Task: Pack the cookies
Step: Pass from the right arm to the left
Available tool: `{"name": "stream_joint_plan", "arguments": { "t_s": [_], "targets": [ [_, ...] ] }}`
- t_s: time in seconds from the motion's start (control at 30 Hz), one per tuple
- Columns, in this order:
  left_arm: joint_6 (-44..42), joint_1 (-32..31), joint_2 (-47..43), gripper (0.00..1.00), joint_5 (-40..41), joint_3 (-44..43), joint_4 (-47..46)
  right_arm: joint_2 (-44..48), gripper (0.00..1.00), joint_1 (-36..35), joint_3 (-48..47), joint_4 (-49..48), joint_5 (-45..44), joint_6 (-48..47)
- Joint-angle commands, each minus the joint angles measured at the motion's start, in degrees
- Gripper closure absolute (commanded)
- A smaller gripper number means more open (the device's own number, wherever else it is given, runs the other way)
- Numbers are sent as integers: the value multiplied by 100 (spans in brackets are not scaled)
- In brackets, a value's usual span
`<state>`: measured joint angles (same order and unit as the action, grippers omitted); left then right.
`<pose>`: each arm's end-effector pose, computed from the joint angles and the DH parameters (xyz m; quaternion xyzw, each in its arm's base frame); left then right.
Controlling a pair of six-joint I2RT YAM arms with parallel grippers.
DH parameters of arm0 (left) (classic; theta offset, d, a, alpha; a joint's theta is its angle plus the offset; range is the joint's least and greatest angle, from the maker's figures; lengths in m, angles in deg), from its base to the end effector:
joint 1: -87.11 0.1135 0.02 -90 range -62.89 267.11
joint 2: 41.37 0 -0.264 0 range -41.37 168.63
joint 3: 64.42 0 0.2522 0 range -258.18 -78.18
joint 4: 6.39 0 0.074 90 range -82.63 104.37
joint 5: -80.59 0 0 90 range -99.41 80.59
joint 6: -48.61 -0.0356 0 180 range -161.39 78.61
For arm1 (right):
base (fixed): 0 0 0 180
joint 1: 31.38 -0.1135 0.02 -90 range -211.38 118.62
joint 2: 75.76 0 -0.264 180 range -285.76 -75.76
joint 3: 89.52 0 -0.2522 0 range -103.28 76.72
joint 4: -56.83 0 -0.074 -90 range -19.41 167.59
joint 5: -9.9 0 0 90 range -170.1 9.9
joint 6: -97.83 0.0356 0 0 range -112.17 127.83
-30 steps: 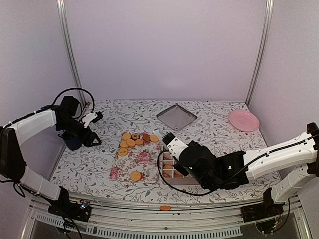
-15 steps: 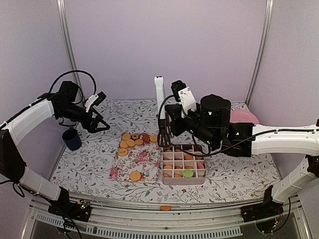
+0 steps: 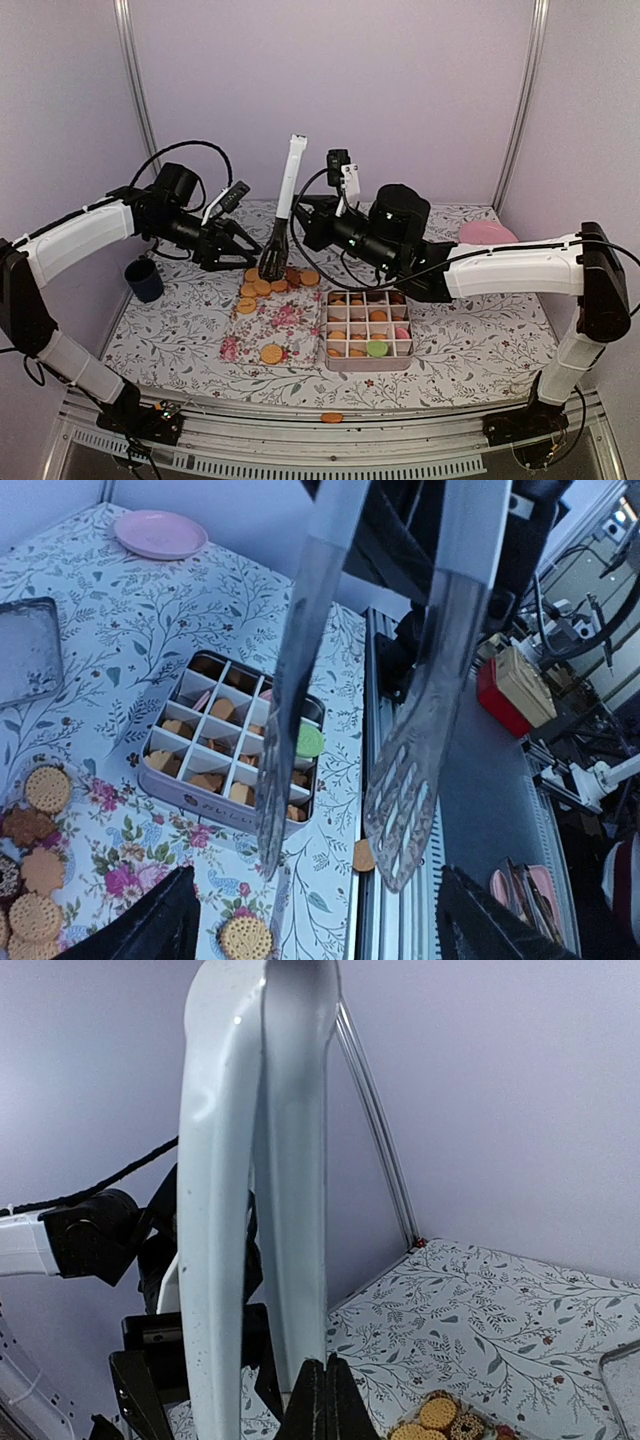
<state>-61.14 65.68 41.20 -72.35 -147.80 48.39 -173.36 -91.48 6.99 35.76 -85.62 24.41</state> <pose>0.2594 -0.1359 0.3059 0.4364 0.7025 -0.5003 0.2565 0.2064 0.3521 0.3270 -0.2120 0.6283 0.4389 0.6064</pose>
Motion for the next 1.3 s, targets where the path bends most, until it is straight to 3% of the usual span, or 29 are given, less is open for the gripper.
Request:
{"name": "stream_joint_plan", "arguments": {
  "t_s": [0.0, 0.4, 0.5, 0.63, 0.73, 1.07, 1.27],
  "targets": [
    [111, -159, 194, 22, -489, -223, -173, -318, 100, 108, -449, -829, 313, 525],
    [-111, -212, 236, 58, -286, -248, 73, -750, 100, 114, -763, -739, 122, 459],
    [-249, -204, 175, 53, 61, -303, 202, -647, 100, 119, -667, -692, -27, 295],
    [-379, -204, 113, 28, 482, -375, 305, -575, 100, 131, -581, -670, -48, 225],
    [-452, -208, 115, 22, 487, -441, 431, -597, 100, 130, -624, -650, -39, 206],
    [-715, -219, 96, 15, 89, -577, 1020, -681, 100, 132, -726, -461, -230, 100],
    [-699, -362, 302, 24, -440, -500, 1040, -876, 100, 131, -967, -388, -36, 216]
  ]
}}
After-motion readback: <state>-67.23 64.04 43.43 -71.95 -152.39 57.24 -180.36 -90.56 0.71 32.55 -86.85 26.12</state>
